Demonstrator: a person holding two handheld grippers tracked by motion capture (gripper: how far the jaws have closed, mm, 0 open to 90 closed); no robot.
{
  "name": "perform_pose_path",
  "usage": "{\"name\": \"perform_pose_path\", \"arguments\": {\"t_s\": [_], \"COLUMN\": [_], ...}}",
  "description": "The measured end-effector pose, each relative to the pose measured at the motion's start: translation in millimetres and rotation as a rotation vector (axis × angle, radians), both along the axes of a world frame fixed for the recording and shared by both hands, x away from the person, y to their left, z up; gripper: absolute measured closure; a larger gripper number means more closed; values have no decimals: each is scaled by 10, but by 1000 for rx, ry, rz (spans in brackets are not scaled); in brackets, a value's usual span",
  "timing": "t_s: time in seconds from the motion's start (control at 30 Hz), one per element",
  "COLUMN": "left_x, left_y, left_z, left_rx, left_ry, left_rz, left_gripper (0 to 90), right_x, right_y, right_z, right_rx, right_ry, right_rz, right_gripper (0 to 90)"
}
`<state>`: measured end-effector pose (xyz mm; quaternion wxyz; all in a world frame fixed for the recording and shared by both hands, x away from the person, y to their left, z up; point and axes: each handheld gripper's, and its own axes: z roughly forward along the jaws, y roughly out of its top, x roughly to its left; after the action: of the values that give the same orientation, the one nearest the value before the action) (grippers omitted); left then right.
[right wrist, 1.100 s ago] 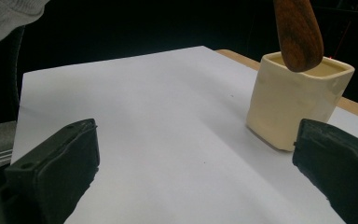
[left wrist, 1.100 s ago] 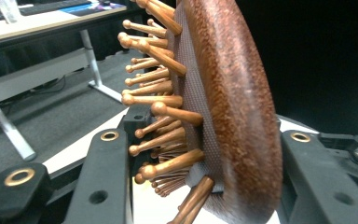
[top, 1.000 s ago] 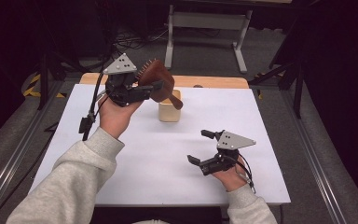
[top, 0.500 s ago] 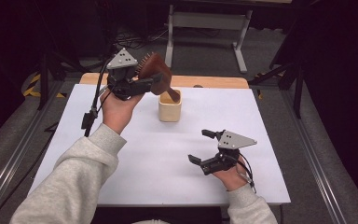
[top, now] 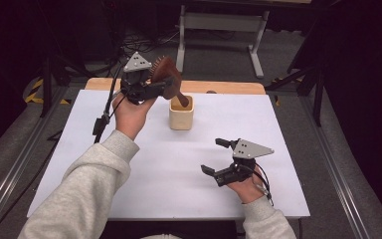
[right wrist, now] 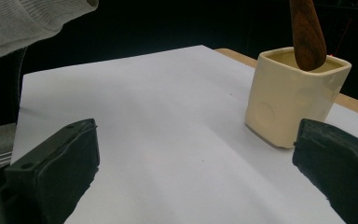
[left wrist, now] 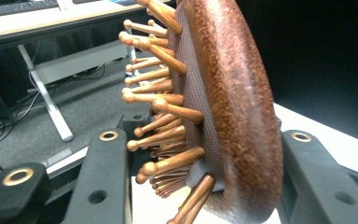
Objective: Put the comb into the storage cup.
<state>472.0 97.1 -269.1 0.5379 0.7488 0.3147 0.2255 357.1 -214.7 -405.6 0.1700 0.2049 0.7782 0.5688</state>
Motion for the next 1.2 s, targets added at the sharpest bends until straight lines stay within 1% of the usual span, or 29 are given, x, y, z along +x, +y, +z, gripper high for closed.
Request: {"name": "perform_pose_path", "arguments": {"t_s": [0.07, 0.13, 0.27, 0.37, 0.4, 0.47, 0.57, 0.63, 0.8, 0.93, 0.97, 1.0, 1.03, 1.07, 1.1, 1.13, 1.2], "left_x": [18, 44, 90, 113, 133, 146, 179, 195, 228, 263, 283, 312, 312, 323, 335, 333, 345], "left_y": [-5, -4, 1, 3, 2, 6, 24, 29, 23, 11, 7, 10, 10, 6, 5, -11, -29], "left_z": [-13, -37, -80, -106, -128, -141, -189, -225, -283, -325, -336, -359, -359, -370, -379, -391, -409], "left_rx": [5, 10, -3, -1, 0, 0, -18, -24, -8, -19, -26, -51, -51, -55, -47, -47, -28], "left_ry": [-3, 2, 17, 22, 30, 34, 61, 70, 78, 105, 122, 150, 150, 161, 157, 170, 169], "left_rz": [7, 16, 28, 36, 40, 43, 41, 43, 51, 39, 36, 28, 28, 27, 32, 32, 36], "left_gripper": [556, 556, 556, 554, 553, 553, 551, 549, 546, 542, 542, 540, 539, 539, 538, 538, 537], "right_x": [1, 2, 7, 9, 11, 13, 14, 13, 16, 17, 17, 17, 16, 16, 15, 15, 15], "right_y": [-2, -4, -12, -17, -17, -15, -12, -10, -8, -11, -11, -12, -13, -13, -14, -14, -16], "right_z": [-1, -1, -3, -3, -4, -6, -10, -10, -13, -11, -11, -11, -10, -10, -9, -8, -7], "right_rx": [2, 1, 0, 0, -1, -1, -3, -2, -2, -2, -2, -1, -2, -2, -1, -1, 0], "right_ry": [0, 0, 1, 1, 1, 2, 5, 4, 7, 5, 5, 4, 4, 4, 3, 1, 2], "right_rz": [0, 0, -1, -2, -3, -1, 1, 2, 3, 3, 3, 4, 4, 4, 6, 7, 6], "right_gripper": [10, 10, 10, 10, 10, 10, 10, 11, 10, 11, 11, 11, 11, 11, 11, 11, 11]}}
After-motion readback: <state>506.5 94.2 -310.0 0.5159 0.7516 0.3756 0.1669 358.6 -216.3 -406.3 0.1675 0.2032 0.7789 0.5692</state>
